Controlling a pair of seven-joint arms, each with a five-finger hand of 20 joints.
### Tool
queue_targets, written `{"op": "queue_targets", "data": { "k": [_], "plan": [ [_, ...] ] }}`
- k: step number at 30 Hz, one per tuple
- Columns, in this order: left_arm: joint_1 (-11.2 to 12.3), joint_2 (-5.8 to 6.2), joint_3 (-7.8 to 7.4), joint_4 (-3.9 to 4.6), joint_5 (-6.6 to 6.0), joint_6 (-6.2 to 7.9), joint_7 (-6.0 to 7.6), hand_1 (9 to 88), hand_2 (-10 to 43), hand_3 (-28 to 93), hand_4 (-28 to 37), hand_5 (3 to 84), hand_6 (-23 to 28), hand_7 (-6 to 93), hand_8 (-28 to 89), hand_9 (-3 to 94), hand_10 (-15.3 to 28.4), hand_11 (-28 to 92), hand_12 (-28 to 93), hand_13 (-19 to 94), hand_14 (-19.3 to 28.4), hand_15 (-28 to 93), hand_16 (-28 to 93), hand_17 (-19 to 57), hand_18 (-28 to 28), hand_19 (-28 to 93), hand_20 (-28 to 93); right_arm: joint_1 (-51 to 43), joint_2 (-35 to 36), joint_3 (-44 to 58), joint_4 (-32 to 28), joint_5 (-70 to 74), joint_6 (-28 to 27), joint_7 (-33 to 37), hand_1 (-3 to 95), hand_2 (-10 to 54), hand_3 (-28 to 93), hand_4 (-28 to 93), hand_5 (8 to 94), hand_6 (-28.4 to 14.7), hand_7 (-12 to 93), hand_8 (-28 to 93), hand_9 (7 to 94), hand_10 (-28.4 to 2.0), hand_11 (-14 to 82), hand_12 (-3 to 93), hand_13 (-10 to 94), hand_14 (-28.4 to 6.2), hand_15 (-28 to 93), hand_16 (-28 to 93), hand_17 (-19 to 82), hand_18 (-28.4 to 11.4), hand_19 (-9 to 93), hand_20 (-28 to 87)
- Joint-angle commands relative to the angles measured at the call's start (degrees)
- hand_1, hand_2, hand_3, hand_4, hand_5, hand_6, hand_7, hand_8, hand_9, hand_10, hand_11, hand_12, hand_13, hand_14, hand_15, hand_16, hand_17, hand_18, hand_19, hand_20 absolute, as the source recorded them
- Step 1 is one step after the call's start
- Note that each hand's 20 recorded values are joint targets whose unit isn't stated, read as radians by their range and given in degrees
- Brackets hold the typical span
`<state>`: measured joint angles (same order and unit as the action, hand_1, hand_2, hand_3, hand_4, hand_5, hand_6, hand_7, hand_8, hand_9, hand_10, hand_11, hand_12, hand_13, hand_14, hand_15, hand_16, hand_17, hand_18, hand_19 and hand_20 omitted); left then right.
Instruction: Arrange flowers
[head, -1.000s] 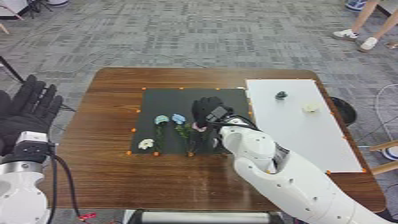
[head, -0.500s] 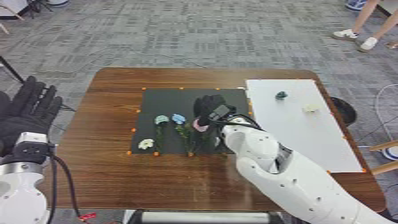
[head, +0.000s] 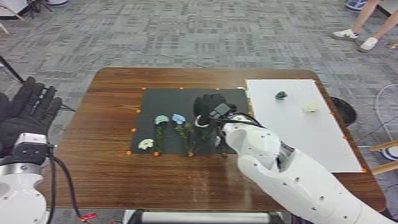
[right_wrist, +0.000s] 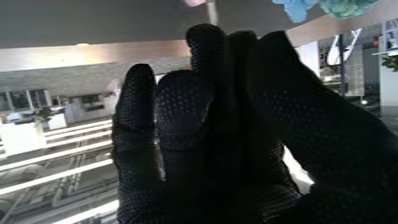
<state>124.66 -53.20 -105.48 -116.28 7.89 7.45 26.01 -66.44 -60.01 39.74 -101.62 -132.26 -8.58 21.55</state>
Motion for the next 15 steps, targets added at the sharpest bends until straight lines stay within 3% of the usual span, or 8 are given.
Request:
{"op": "queue_targets", "data": {
  "k": [1, 9, 15],
  "plan": [
    [0.6, -0.25, 0.1, -0.23, -0.36, 0.42, 0.58, 22.3, 14.5, 71, -28.3, 40.2, 6.3, 8.6, -8, 29.7, 12.1, 15, 10, 22, 11.7, 18, -3, -4.2, 10.4, 19, 11, 0.8, -0.8, 0.9, 0.5, -0.7, -3.7, -0.1, 48.2, -9.5, 82, -28, 62.7, -0.3, 24, -14, 61.1, -12.9, 21.3, 19.9, 64, -8.7, 68, 42, 25, -22.2, 71, 35],
    [0.4, -0.09, 0.35, -0.27, -0.36, 0.54, 0.6, 22.2, 14.4, 71, -28.3, 40.2, 6.3, 8.7, -8, 29.7, 12.2, 15, 10, 22, 11.7, 18, -3, -4.1, 10.4, 19, 11, 2.7, -2.8, 1.9, 2.4, 0.4, -12.3, 1.0, 47.0, -9.5, 83, -23, 59.2, -2.3, 17, -12, 55.3, -13.1, 15.3, 14.6, 64, -10.0, 72, 39, 25, -22.4, 71, 35],
    [0.8, -0.01, -0.09, -0.31, -0.34, 0.63, 0.44, 22.3, 14.4, 71, -28.3, 40.2, 6.4, 8.6, -8, 29.8, 12.1, 15, 10, 22, 11.7, 18, -3, -4.1, 10.4, 19, 11, 2.3, -2.3, 1.9, 1.7, 1.2, -11.9, 1.5, 46.1, -9.5, 83, -23, 58.7, -2.6, 16, -11, 57.9, -13.8, 17.7, 15.6, 64, -10.7, 73, 39, 24, -22.7, 72, 35]
  ]
}}
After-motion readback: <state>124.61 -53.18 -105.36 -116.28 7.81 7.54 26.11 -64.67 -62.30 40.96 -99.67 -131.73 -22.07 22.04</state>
